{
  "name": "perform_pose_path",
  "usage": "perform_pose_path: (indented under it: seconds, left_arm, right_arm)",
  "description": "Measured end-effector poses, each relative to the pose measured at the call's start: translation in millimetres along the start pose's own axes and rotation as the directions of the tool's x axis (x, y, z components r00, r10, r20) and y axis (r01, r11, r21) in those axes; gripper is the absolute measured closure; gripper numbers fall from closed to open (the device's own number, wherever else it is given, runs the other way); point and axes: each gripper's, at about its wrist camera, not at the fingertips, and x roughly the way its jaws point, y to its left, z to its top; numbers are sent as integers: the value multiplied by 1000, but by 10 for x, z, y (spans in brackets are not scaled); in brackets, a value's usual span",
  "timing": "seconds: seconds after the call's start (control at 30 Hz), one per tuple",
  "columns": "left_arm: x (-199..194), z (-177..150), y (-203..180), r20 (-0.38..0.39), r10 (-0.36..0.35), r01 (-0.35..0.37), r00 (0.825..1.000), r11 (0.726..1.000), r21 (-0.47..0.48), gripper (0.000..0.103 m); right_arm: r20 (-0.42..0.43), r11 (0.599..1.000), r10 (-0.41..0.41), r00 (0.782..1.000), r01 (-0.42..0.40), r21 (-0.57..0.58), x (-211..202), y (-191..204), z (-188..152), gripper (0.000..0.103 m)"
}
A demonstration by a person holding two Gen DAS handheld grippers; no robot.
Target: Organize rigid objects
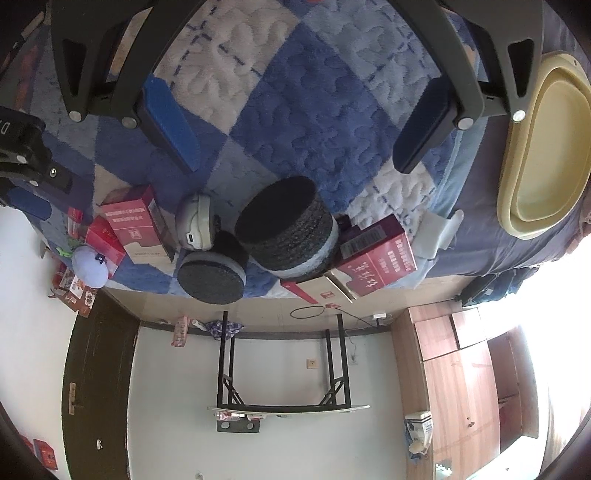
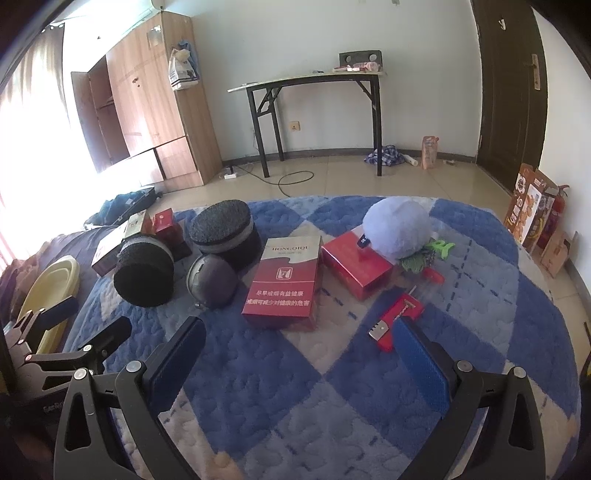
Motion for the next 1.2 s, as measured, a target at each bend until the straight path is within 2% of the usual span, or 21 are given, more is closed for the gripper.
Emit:
perform_pose_path:
  seconds: [0.2,0.37,0.67,0.87,1.2]
  left_arm:
    - [-12,0,0,5,-10,10,1000,1000,7,0]
    - [17,-6,23,5,17,-17,1000,1000,12,0]
    - [16,-12,28,1,-11,11,1000,1000,9,0]
    - [27,-13,14,-2,-5,5,1000,1000,11,0]
    - [36,-16,10,0,-6,6,1000,1000,9,0]
  right_arm:
    - [2,1000,1,1000,-1,0,8,-1,-7,0]
    - [-3,1000,4,1000,-4,-1,26,1,-11,0]
    - [-9,1000,-3,1000,3,-3,51,-3,-12,0]
    - [13,1000,12,1000,-12,2,27,-3,-16,0]
    - [-3,1000,24,1000,-24,9,37,-5,-8,0]
